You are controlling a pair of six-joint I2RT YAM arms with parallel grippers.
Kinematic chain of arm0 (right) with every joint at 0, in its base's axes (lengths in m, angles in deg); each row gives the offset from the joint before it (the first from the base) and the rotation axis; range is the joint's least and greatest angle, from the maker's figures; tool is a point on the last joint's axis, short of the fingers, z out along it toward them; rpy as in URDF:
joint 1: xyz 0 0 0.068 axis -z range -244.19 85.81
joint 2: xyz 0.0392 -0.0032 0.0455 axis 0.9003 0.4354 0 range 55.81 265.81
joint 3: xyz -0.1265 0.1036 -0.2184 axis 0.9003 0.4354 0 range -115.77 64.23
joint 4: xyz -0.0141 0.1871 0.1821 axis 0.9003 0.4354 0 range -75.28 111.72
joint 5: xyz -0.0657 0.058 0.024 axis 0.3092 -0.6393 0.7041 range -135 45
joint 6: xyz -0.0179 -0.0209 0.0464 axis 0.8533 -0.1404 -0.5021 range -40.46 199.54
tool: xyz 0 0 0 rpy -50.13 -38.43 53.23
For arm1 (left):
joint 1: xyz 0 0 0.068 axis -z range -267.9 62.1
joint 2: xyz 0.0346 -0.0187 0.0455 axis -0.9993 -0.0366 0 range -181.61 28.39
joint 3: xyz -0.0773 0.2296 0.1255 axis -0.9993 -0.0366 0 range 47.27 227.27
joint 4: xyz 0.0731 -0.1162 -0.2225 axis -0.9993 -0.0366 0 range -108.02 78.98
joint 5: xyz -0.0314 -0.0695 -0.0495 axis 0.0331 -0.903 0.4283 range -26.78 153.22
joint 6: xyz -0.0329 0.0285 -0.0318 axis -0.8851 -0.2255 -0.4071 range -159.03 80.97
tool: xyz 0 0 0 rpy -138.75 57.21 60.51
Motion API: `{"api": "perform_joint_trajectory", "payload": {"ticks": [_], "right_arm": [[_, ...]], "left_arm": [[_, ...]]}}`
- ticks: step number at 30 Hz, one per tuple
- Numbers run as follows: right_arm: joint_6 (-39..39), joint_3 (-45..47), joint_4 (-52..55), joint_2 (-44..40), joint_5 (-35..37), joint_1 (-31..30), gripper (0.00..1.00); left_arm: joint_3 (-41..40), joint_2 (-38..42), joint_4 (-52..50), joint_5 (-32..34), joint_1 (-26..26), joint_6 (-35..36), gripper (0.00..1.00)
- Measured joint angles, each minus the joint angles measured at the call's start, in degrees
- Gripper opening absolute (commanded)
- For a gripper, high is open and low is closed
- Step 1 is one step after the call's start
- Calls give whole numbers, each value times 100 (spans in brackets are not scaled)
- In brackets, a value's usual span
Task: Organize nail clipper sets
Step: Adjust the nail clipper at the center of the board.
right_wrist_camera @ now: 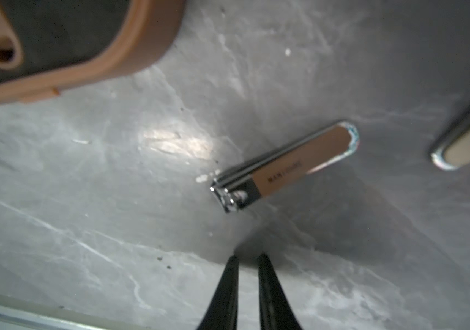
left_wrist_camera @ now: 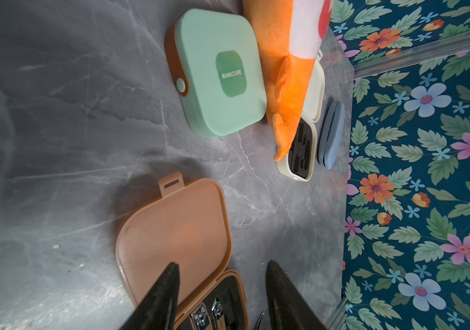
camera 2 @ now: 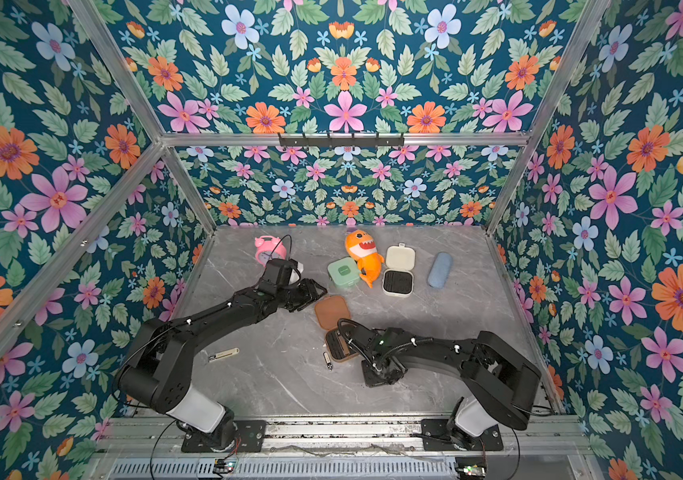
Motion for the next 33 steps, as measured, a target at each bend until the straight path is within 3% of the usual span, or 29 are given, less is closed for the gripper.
{"api": "perform_joint_trajectory", "payload": {"ticks": [24,33], "right_arm": [[791,-1211,13,1130,-50,1554,15],[1189,-1644,-2,1416,-179,1961,19]], "left_arm": [[-267,-52,111,-17,-33,-42,51],[-310,-133,184,-17,-33,-46,51]]}}
